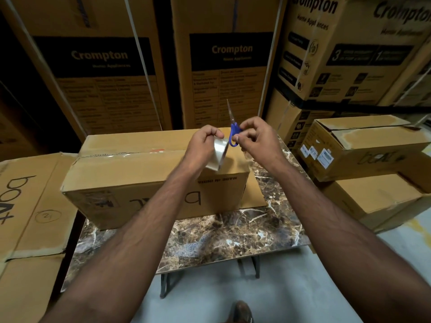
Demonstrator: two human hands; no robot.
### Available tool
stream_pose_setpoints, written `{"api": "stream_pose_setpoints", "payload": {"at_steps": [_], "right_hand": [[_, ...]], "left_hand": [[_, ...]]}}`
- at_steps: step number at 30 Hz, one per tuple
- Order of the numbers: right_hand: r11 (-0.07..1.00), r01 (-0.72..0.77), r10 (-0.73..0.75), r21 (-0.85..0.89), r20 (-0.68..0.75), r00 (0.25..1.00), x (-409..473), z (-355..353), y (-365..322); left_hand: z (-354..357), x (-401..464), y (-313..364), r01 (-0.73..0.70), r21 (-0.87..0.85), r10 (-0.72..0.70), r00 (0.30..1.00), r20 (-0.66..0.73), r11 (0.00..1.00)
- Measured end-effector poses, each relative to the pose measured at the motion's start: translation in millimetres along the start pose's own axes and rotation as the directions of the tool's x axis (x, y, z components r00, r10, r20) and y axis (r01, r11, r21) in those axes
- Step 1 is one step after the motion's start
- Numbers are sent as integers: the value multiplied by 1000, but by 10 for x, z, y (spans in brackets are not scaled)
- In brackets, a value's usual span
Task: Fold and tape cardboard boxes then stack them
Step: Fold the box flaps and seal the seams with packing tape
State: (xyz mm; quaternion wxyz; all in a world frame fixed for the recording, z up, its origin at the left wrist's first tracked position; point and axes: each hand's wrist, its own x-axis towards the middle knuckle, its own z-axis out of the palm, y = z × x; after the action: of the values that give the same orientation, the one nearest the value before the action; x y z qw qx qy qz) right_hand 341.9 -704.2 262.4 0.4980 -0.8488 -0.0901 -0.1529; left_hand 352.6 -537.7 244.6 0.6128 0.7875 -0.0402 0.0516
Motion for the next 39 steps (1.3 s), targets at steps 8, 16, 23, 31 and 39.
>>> {"api": "stream_pose_setpoints", "payload": {"at_steps": [8,16,23,31,39], "right_hand": [[992,125,-124,-31,19,992,373,157,46],[994,83,-78,72,-71,994,712,34,434],[892,202,11,-405,467,884,548,359,1120],[821,254,61,-512,520,852,1027,476,1363],[827,259,37,-499,509,860,1628,707,1375]], "left_hand": [[-57,279,177,166,-39,-163,983,87,985],[-23,810,189,221,-293,-273,950,-152,930],[106,1144,-175,339,-748,-520,854,-9,570],[254,1209,-536,180,-937,-562,827,-21,300],[206,1363,-759,167,-936,-580,813,-47,311]]}}
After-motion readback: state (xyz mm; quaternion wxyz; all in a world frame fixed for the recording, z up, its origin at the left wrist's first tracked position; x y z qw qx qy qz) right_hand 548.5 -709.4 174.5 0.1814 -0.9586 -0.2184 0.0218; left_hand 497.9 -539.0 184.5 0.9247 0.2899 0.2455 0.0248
